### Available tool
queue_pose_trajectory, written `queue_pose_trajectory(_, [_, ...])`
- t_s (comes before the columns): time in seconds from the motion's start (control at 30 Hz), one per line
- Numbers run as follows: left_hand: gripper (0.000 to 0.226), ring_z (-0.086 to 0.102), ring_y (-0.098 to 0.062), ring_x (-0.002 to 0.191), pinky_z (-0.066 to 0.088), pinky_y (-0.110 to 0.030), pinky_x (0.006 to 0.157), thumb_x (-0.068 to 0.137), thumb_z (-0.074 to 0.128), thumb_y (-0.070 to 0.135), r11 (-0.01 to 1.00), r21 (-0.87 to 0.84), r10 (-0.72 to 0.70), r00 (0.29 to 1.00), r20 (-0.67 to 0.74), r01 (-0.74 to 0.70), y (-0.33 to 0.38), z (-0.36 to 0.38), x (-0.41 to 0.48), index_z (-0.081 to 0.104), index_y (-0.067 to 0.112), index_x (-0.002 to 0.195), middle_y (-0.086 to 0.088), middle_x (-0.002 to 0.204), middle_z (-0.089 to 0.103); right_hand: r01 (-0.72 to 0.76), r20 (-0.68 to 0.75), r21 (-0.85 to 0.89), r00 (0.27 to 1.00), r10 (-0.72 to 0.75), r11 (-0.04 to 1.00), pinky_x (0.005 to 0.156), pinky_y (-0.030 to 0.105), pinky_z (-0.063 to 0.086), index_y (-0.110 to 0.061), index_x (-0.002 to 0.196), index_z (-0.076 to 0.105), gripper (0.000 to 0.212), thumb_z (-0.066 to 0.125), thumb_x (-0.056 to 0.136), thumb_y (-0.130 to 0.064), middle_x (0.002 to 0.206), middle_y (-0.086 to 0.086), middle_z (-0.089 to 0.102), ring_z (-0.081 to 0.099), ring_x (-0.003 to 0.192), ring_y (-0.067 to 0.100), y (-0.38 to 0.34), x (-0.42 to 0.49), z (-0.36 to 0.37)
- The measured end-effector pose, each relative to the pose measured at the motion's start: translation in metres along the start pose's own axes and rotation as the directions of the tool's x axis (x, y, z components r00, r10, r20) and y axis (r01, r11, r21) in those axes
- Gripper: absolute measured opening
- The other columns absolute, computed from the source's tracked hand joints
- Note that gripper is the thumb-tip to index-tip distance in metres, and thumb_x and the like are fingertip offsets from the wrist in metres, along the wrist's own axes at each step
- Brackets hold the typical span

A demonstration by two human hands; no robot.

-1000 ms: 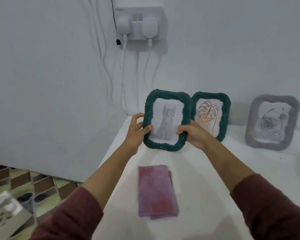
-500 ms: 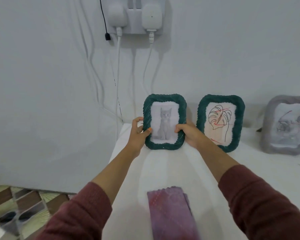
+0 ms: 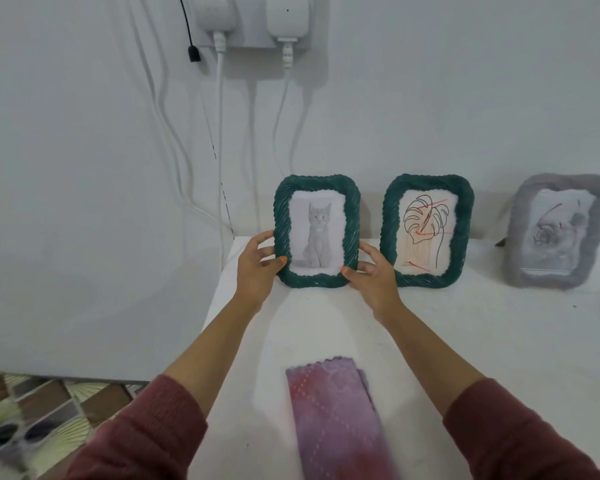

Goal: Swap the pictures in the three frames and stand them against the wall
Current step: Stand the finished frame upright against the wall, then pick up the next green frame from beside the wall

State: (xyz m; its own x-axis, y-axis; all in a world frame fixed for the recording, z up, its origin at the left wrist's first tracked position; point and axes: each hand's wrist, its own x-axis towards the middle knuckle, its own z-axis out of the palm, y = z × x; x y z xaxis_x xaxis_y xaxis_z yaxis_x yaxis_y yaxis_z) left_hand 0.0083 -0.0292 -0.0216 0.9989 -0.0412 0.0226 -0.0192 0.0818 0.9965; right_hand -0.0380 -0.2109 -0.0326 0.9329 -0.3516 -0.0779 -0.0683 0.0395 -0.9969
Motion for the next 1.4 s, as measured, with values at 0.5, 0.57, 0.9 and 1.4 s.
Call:
queue_pose_trajectory(0.5, [0.022,0.052,-0.014,0.094,0.042,-0.015,0.086,0.079,0.058,-0.001,0.73,0.445,0.67,0.674,-0.312,-0.519,0.012,0.042,-0.036,0.061,0.004,0.1,-0.002,0.098,0.055,0.0,-0.001,-0.29,1.0,0.0,0.957,0.069,0.017,0.045,-0.016,0.122,0.05,0.047,0.067,0.08,-0.005,0.106,0.005,0.058,0.058,0.089,0.018,-0.004,-0.03,-0.028])
queue_pose_trajectory(0.57, [0.012,0.051,-0.012,0.083,0.042,-0.014,0.077,0.079,0.056,0.002,0.545,0.435,0.811,0.582,-0.056,-0.717,0.017,0.066,-0.048,0.06,0.005,0.09,-0.007,0.086,0.058,0.138,-0.123,-0.386,0.972,-0.199,0.912,0.058,0.007,0.044,-0.014,0.1,0.056,0.025,0.065,0.079,-0.002,0.096,0.007,0.062,0.058,0.076,0.016,-0.011,-0.037,-0.051])
queue_pose_trajectory(0.9, [0.055,0.05,-0.017,0.105,0.043,-0.031,0.096,0.086,0.059,0.005,0.794,0.558,0.179,0.969,0.168,-0.243,0.004,0.166,-0.038,0.034,0.02,0.133,-0.01,0.129,0.05,0.321,-0.283,-0.387,0.851,-0.443,0.864,0.092,0.039,0.047,-0.014,0.102,0.043,0.038,0.064,0.078,0.005,0.103,0.0,0.047,0.048,0.096,0.019,-0.028,0.014,-0.148])
queue_pose_trajectory(1.4, [0.06,0.059,-0.024,0.099,0.051,-0.037,0.09,0.086,0.056,-0.003,0.818,0.553,0.172,0.985,0.032,-0.161,0.002,0.188,-0.046,0.036,0.023,0.137,-0.015,0.121,0.06,0.312,0.011,-0.236,0.948,-0.318,0.921,0.065,0.01,0.054,-0.017,0.101,0.045,0.035,0.061,0.081,0.008,0.118,0.014,0.059,0.057,0.109,0.026,-0.03,0.028,-0.184])
